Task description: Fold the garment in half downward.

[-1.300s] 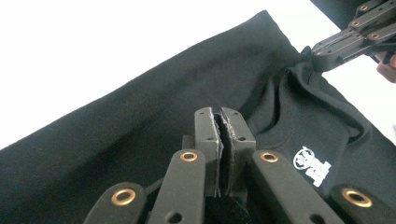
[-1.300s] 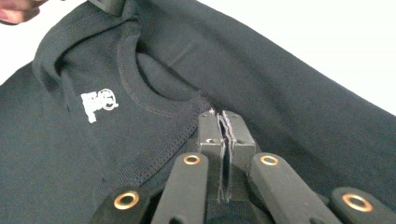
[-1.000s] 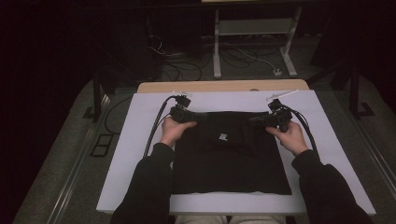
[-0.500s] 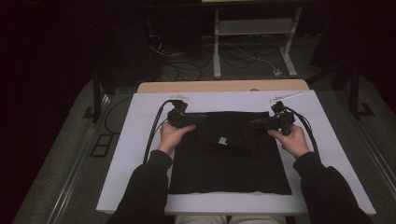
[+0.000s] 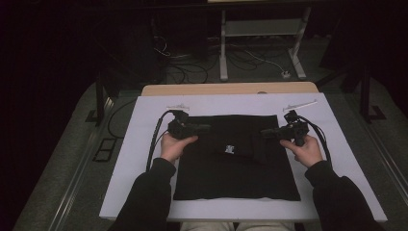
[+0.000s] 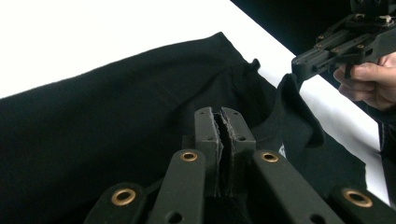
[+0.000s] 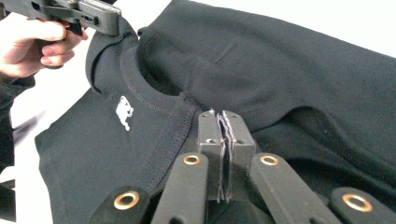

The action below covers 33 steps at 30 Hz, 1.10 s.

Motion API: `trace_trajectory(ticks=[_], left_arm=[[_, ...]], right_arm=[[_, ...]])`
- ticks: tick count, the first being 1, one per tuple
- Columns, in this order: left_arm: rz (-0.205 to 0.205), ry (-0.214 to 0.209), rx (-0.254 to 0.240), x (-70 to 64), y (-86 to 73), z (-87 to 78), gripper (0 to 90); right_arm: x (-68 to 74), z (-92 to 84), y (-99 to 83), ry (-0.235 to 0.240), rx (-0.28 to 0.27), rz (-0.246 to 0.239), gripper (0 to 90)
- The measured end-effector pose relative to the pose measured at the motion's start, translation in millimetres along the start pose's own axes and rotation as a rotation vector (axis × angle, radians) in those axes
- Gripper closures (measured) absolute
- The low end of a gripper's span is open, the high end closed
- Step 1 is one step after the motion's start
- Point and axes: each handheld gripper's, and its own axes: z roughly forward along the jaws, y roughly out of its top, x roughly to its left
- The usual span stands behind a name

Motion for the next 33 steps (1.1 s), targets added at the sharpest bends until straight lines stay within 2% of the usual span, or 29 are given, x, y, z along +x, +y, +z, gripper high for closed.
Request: trace_trajectory(ticks=[3, 6, 9, 18, 33], left_arm=[[-0.001, -0.009, 0.006, -4.8, -3.4, -3.2, 84.9], [0.009, -0.011, 0.039, -11.1, -8.5, -3.1, 84.9], [0.018, -0.016, 0.049, -16.9, -13.3, -5.0, 84.7], [0.025, -0.037, 0.049, -31.0, -22.4, -16.6, 84.3], [0.038, -0.051, 0.070, -40.5, -39.3, -22.1, 83.4]], right_arm=[[2.9, -2.0, -5.8, 0.009, 0.011, -0.006, 86.2], [8.2, -3.5, -12.8, 0.019, 0.039, -0.019, 86.2], [12.5, -5.4, -18.5, 0.024, 0.050, -0.025, 86.1], [17.5, -13.0, -25.9, 0.044, 0.045, -0.029, 86.1], [25.0, -20.0, -37.5, 0.069, 0.043, -0.026, 86.0]])
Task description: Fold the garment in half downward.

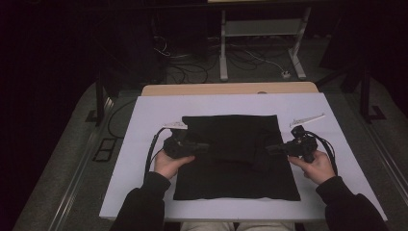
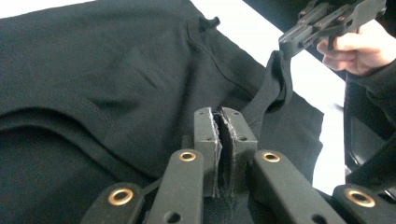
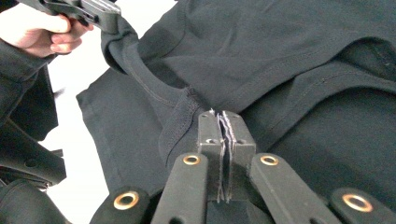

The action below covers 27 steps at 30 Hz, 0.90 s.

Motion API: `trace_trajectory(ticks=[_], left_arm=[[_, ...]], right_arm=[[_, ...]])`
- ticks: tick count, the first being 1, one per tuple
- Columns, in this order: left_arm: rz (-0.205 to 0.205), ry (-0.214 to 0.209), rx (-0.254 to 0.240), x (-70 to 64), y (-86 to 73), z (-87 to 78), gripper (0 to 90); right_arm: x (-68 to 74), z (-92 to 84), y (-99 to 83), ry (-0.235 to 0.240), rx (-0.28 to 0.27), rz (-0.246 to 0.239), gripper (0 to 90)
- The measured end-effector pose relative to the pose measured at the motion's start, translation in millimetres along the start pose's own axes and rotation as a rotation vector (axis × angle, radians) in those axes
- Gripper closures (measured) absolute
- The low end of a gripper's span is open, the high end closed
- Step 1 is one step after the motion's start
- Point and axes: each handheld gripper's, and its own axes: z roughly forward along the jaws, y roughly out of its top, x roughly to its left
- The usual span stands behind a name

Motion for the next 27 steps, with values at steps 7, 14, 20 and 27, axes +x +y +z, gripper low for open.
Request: trace_trajectory(ticks=[7, 14, 20, 27], left_arm=[[0.014, 0.004, 0.025, -9.1, -7.2, -3.2, 83.7], [0.020, -0.017, 0.035, -19.6, -19.2, -13.6, 83.8], [0.030, -0.031, 0.090, -24.3, -29.7, -13.7, 83.9], [0.046, -0.051, 0.192, -29.2, -41.2, -11.9, 84.1]], right_arm=[[7.0, -0.5, -6.2, 0.017, 0.017, -0.010, 86.0], [17.4, -4.7, -17.0, 0.053, 0.027, -0.015, 86.0], [24.5, -4.3, -26.5, 0.089, 0.070, -0.025, 86.0], [31.6, -2.0, -35.1, 0.115, 0.122, -0.045, 86.0]])
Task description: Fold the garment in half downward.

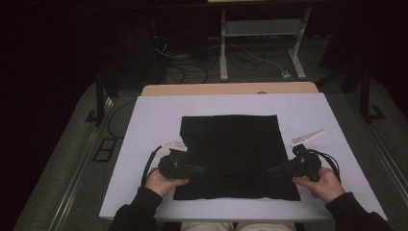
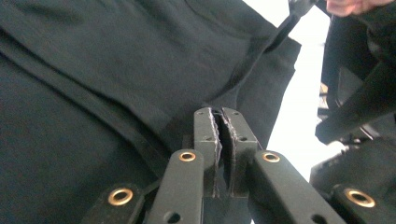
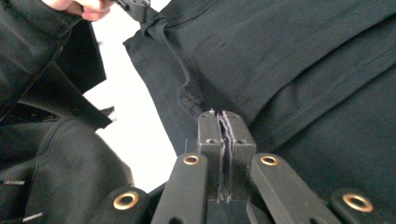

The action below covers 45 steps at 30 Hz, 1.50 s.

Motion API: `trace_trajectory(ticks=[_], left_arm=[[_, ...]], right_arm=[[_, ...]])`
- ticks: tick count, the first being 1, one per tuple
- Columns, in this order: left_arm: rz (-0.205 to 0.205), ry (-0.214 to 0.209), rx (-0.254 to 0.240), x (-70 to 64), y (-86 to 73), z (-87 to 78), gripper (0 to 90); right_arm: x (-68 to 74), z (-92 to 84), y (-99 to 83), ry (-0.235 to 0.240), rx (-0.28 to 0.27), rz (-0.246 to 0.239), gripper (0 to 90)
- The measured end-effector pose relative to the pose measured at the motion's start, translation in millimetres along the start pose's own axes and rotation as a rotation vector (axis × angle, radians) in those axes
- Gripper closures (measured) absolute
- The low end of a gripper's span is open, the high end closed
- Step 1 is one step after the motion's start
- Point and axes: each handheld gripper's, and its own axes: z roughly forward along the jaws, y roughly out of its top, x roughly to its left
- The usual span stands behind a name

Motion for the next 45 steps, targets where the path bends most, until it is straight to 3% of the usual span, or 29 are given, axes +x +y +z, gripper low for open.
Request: trace_trajectory(ticks=[8, 16, 23, 36, 37, 42, 45], left_arm=[[0.007, -0.022, 0.063, -7.8, -5.6, 2.9, 84.9], [0.062, -0.028, 0.136, -15.6, -9.3, 6.1, 86.1], [0.099, -0.035, 0.178, -21.5, -12.0, 7.8, 86.8], [0.119, -0.032, 0.202, -26.3, -15.4, 7.8, 87.3], [0.107, -0.033, 0.200, -26.8, -15.9, 7.6, 87.2], [0.123, -0.029, 0.171, -26.9, -15.9, 2.0, 85.6], [0.109, -0.034, 0.162, -24.5, -17.3, -0.9, 80.6]], right_arm=[[8.9, 6.7, -10.3, 0.028, 0.083, -0.011, 86.1], [14.2, 10.5, -17.7, 0.042, 0.134, -0.010, 85.9], [14.7, 10.2, -21.3, 0.038, 0.147, -0.005, 85.5], [15.2, 11.7, -23.8, 0.032, 0.166, -0.001, 85.4], [15.2, 12.3, -24.1, 0.031, 0.168, -0.002, 85.4], [15.9, 12.5, -25.0, 0.041, 0.172, -0.002, 84.5], [18.4, 11.5, -25.8, 0.032, 0.173, -0.024, 78.2]])
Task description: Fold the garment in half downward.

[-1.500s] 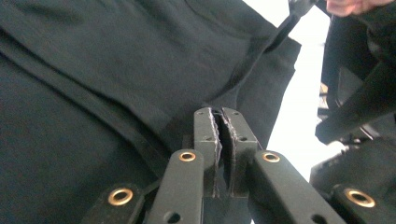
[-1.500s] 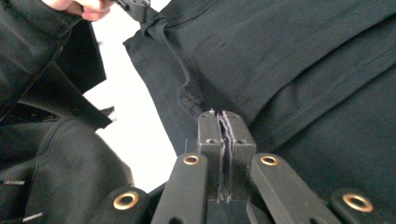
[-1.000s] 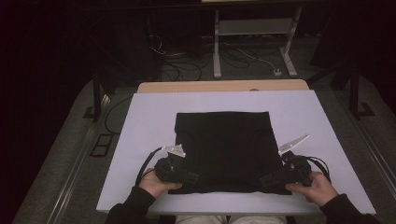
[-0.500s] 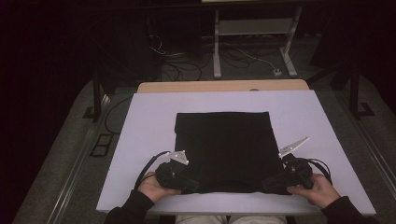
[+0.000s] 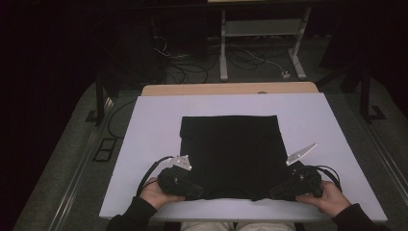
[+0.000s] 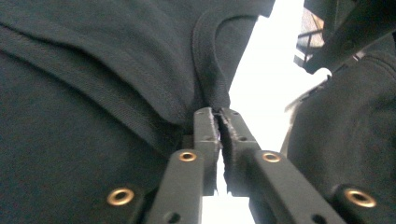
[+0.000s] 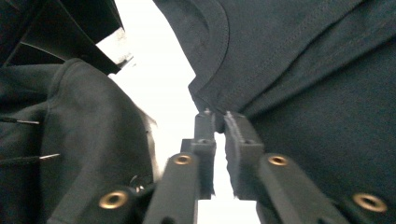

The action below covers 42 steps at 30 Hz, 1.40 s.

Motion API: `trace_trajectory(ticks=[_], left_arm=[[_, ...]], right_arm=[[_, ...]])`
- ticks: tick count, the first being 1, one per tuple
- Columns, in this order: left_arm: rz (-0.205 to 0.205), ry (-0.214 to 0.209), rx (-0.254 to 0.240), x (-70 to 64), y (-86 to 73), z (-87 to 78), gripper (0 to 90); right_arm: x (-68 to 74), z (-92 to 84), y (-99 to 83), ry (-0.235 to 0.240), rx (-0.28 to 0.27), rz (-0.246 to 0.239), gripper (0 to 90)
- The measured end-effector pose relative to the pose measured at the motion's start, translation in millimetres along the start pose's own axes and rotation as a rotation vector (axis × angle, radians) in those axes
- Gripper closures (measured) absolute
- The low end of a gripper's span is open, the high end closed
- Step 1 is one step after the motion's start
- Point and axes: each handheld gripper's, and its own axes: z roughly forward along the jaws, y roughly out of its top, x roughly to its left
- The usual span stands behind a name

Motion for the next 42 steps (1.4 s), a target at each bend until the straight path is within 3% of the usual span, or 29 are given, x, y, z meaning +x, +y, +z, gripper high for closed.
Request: trace_trajectory(ticks=[3, 7, 9, 12, 20, 26, 31, 38, 42], left_arm=[[-0.007, -0.013, -0.007, -0.5, -1.7, -1.6, 72.7], [-0.011, -0.017, -0.019, -2.6, -1.3, -4.3, 58.8], [-0.012, -0.002, -0.024, -3.3, -0.7, -5.5, 50.2], [0.019, 0.054, -0.039, -7.0, 0.4, -7.4, 38.0], [0.012, 0.057, -0.076, -9.0, 1.4, -11.9, 18.7], [0.006, 0.088, -0.108, -7.9, 1.7, -16.6, 5.5], [-0.014, 0.111, -0.141, -6.7, -2.2, -23.1, 0.5], [-0.036, 0.194, -0.212, -3.1, -10.3, -34.1, 0.0], [-0.054, 0.232, -0.254, -1.4, -14.9, -40.4, 0.0]], right_arm=[[2.6, -1.9, 0.3, -0.014, -0.013, -0.013, 72.3], [5.9, -4.9, 0.5, -0.077, -0.045, -0.038, 61.6], [6.8, -6.9, 0.6, -0.110, -0.064, -0.036, 56.0], [7.1, -9.1, 0.8, -0.135, -0.088, -0.036, 46.1], [10.1, -14.9, 4.1, -0.190, -0.138, -0.031, 20.6], [11.6, -20.5, 6.1, -0.229, -0.185, -0.022, 8.7], [12.8, -21.9, 8.2, -0.248, -0.199, -0.023, 0.0], [10.9, -23.5, 17.0, -0.316, -0.239, -0.031, 0.0], [9.7, -25.5, 26.3, -0.325, -0.259, -0.043, 0.0]])
